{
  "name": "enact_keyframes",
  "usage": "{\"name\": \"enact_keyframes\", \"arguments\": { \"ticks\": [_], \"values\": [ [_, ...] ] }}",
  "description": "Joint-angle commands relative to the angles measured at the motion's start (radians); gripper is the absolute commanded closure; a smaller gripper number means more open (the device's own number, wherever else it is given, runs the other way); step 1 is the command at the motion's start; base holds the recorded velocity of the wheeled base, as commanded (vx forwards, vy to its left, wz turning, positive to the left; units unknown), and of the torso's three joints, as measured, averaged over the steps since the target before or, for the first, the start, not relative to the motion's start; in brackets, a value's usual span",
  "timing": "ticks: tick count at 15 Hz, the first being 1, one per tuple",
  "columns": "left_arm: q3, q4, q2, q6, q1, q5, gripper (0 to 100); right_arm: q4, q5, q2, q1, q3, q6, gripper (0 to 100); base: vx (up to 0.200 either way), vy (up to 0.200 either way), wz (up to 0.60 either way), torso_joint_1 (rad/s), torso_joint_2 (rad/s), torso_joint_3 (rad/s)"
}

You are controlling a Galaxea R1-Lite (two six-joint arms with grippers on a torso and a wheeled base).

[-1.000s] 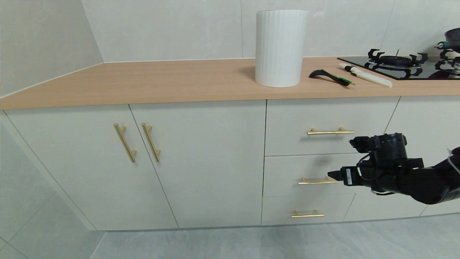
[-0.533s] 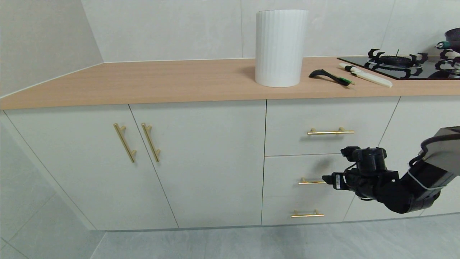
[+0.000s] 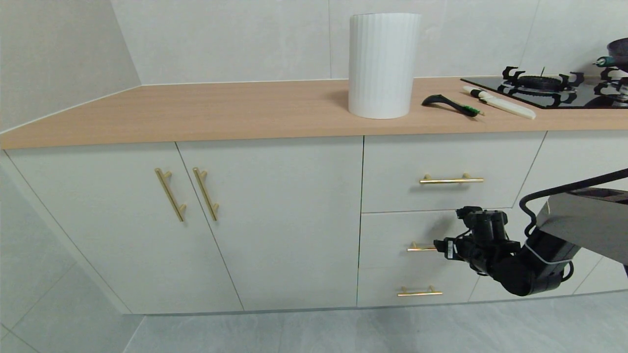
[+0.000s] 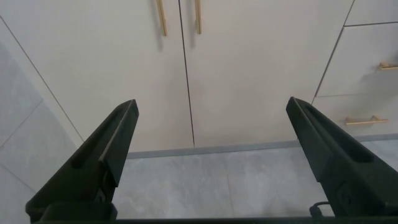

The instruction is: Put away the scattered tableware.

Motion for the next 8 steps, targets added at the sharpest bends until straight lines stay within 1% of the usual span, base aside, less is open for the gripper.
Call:
{"name": "enact_keyframes", "arguments": {
  "ticks": [1, 2, 3, 8],
  "values": [
    [0.000, 0.000, 0.001, 0.000, 0.000, 0.000, 0, -0.016, -0.004, 0.038, 0.001, -0.012, -0.001, 0, 0.000, 0.000, 0.00, 0.000, 0.00, 0.000],
    [0.000, 0.000, 0.001, 0.001, 0.000, -0.001, 0, -0.016, -0.005, 0.040, 0.001, -0.012, -0.001, 0, 0.000, 0.000, 0.00, 0.000, 0.00, 0.000],
    [0.000, 0.000, 0.001, 0.000, 0.000, -0.001, 0, -0.018, -0.030, 0.054, 0.018, -0.025, 0.001, 0, 0.000, 0.000, 0.00, 0.000, 0.00, 0.000],
    [0.000, 0.000, 0.001, 0.000, 0.000, -0.001, 0, -0.019, -0.062, 0.083, 0.020, -0.068, 0.004, 0, 0.000, 0.000, 0.00, 0.000, 0.00, 0.000]
  ]
}}
